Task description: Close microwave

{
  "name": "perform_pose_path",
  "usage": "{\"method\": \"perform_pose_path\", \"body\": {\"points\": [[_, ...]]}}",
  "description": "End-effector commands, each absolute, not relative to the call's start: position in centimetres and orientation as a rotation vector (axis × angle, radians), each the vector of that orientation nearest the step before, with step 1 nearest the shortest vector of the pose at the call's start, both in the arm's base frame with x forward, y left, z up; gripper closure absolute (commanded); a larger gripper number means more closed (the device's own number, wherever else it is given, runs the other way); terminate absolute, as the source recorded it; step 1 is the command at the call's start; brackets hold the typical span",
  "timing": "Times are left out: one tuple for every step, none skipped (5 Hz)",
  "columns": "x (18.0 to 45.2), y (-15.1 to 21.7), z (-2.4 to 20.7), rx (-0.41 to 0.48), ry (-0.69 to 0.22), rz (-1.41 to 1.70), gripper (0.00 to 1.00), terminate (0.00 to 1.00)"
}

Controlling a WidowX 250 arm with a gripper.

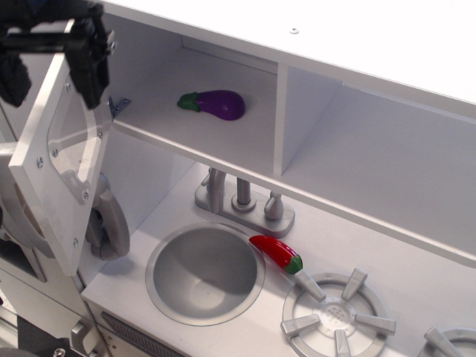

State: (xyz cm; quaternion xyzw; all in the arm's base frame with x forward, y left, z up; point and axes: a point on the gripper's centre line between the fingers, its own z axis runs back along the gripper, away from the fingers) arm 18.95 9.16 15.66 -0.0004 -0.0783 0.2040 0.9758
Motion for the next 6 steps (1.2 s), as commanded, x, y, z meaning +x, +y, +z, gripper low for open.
{"method": "perform_pose_path", "body": {"points": [[18.4,12.5,14.0,0.068,-0.124,0.434,0.00,0.00],[18.3,11.9,12.4,0.052,-0.049,0.391,0.00,0.00],[19.6,10.5,11.8,-0.028,-0.027,0.397,0.00,0.00],[21.5,8.7,12.3,-0.064,-0.044,0.409,0.00,0.00],[22.9,6.7,12.9,-0.091,-0.048,0.414,0.00,0.00],[24.0,4.1,14.0,-0.115,-0.060,0.406,0.00,0.00]]}}
